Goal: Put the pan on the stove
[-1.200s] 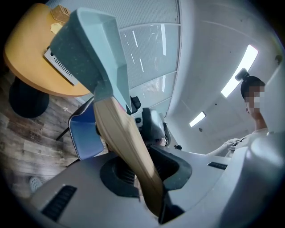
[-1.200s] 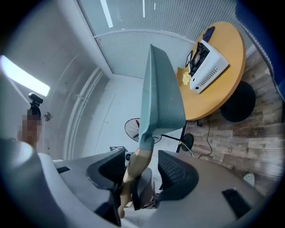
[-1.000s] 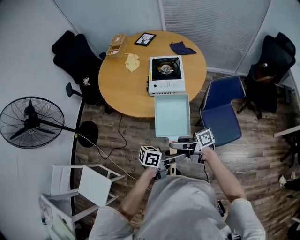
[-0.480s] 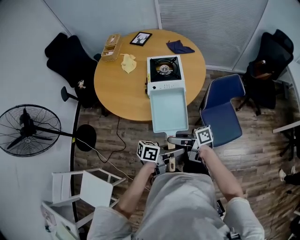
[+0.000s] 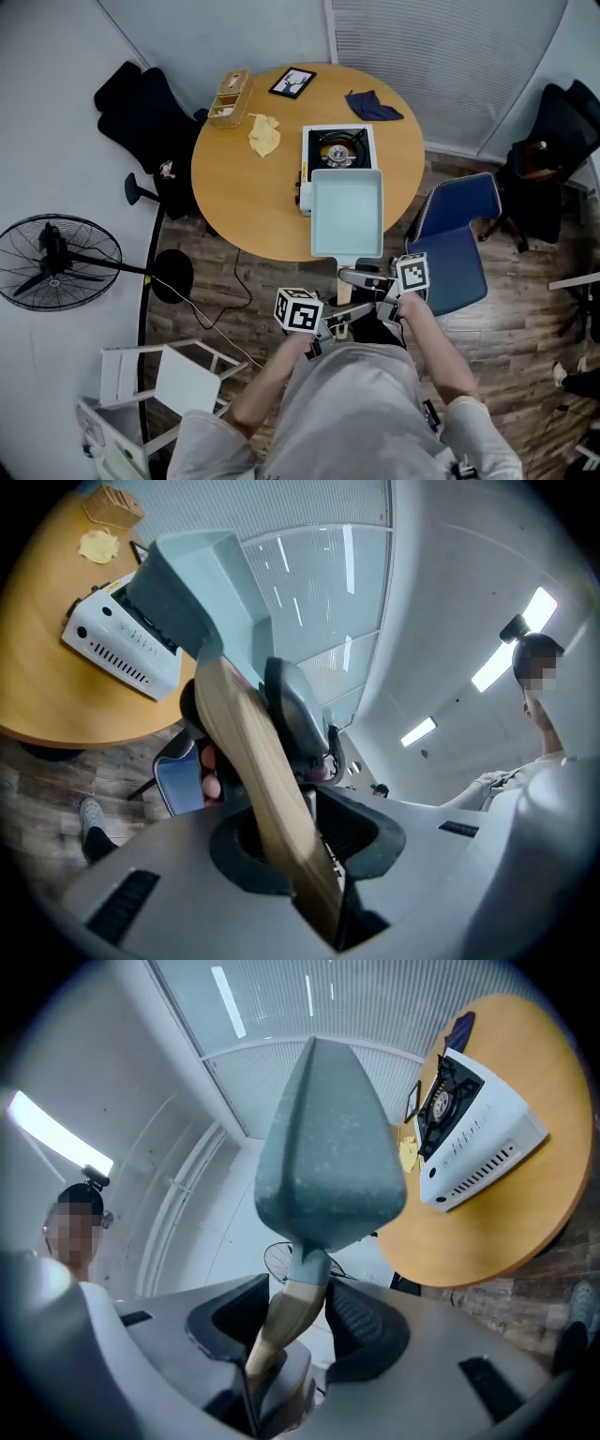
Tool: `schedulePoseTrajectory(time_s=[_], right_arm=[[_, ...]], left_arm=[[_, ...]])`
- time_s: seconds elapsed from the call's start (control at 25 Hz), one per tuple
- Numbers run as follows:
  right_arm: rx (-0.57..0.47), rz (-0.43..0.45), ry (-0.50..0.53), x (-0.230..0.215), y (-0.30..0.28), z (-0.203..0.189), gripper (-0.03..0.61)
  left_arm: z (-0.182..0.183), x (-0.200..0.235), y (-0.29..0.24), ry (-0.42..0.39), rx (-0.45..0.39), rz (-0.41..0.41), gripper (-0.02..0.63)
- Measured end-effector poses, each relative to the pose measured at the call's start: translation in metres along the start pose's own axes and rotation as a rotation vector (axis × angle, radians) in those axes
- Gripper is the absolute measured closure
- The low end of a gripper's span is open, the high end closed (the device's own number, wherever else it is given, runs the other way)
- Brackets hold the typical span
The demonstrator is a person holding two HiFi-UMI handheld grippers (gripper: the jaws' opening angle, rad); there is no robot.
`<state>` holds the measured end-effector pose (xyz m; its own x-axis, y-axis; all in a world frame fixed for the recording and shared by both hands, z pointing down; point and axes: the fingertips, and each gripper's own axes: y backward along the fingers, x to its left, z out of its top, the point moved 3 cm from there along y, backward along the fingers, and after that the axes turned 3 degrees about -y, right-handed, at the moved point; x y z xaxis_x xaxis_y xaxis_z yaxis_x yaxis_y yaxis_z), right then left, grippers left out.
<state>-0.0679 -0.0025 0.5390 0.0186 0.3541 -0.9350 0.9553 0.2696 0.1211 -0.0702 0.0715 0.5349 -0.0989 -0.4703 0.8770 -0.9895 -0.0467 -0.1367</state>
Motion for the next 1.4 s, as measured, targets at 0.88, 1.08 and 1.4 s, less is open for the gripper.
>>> schedulePoseTrajectory(time_s=[0.88,1.08,1.4], right_arm=[[0.049,-0.052,-0.112,-0.087,-0.024,0.152,0.385],[0.034,-0.026,-0.127,-0.107,-0.022,0.178,0.386],[0.022,-0.011,-0.19,-0.142,-0.02,0.199,0.385]], left_arm=[[0.134,0.096,-0.025,0.182,-0.125,-0.047,0.577],[0.155,0.121,-0.033,0.191,-0.135,-0.013,0.577],[0.178,0.148,-0.038,0.221,-0.121,0.062,0.576]])
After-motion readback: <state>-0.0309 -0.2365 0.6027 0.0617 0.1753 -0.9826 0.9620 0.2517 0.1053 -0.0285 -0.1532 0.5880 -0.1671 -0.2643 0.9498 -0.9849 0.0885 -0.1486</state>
